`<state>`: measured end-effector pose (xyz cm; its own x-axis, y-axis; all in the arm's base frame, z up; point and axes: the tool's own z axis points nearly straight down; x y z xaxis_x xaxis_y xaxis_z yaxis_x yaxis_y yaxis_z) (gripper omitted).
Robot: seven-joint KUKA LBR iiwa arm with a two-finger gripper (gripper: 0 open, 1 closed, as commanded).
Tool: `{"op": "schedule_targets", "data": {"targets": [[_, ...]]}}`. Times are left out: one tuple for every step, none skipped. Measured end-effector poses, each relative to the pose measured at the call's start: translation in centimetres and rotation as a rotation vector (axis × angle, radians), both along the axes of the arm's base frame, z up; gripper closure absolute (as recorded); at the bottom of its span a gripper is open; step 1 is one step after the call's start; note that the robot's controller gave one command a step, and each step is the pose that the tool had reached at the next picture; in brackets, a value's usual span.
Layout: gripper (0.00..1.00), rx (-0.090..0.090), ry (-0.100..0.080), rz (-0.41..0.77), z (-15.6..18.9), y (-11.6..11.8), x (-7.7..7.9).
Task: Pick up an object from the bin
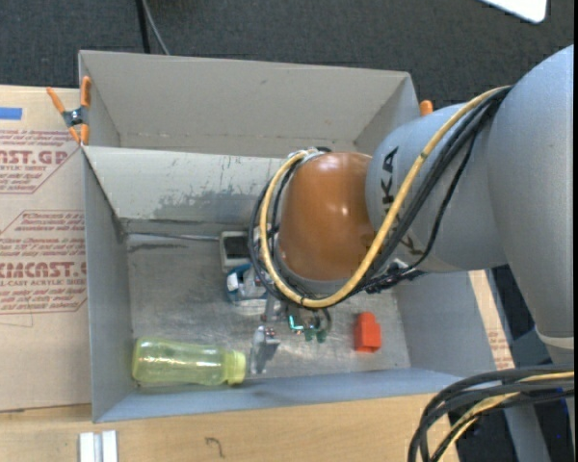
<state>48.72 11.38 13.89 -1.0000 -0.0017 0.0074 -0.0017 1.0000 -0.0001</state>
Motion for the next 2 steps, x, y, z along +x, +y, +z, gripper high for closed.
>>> {"op": "schedule_targets", "data": {"targets": [[0.00, 0.001, -0.007, -0.001, 0.3, -0.1, 0.2], [0.00, -0.002, -0.012, 0.027, -1.3, 2.8, 0.2]]}}
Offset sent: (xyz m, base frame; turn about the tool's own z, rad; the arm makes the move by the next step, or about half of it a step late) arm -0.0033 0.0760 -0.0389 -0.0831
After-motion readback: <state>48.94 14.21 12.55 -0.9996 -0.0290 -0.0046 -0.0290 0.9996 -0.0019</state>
